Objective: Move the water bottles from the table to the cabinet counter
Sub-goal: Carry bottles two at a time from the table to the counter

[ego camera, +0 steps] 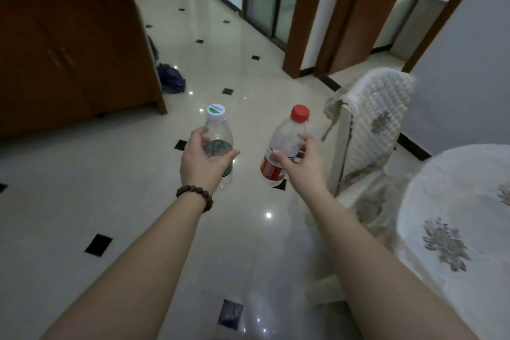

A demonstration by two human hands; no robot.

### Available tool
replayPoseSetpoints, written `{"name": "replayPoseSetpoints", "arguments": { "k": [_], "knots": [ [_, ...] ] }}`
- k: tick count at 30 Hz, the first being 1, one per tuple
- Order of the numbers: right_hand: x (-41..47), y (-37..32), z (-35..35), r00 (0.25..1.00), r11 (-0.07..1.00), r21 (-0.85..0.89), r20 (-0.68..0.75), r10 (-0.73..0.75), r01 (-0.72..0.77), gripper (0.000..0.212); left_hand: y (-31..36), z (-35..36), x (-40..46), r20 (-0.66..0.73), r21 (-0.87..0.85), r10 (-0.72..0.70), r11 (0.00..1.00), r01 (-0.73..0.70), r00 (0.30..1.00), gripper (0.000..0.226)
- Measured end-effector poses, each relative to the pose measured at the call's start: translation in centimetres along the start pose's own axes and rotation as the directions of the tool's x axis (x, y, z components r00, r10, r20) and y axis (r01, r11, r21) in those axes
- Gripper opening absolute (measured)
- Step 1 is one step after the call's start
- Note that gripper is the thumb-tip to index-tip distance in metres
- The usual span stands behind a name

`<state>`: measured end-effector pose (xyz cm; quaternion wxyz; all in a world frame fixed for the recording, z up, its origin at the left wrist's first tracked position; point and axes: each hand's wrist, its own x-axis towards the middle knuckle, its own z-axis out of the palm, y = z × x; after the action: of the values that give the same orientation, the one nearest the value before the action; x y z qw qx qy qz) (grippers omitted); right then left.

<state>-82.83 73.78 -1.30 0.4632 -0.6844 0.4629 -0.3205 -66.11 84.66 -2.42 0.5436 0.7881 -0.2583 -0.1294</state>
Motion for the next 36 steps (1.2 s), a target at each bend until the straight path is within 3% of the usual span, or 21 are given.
{"name": "replayPoseSetpoints", "arguments": {
  "k": [5,11,22,36],
  "knots": [
    [-1.1,-4.1,11.4,0.983,0.999,-0.009,0.177,-0.048,0.051,0.073,-5.1,-10.4,2.8,-0.157,0.021,-0.076,0.997,0.081,0.985,0.079],
    [-3.4,-8.3,22.9,0.921,0.990,-0.049,0.375,-0.104,0.132,0.073,-9.8,-20.8,3.6,-0.361,0.008,-0.180,0.981,0.196,0.915,0.078],
    [-2.8,-14.5,38.2,0.789,0.967,-0.037,0.587,-0.184,0.254,0.072,-15.4,-32.0,7.5,-0.583,-0.059,-0.286,0.949,0.311,0.761,0.078],
    [12.8,-24.8,60.5,0.670,0.940,0.041,0.691,-0.271,0.338,0.068,-18.2,-41.9,31.8,-0.693,-0.075,-0.272,0.948,0.308,0.668,0.071]
  ]
}}
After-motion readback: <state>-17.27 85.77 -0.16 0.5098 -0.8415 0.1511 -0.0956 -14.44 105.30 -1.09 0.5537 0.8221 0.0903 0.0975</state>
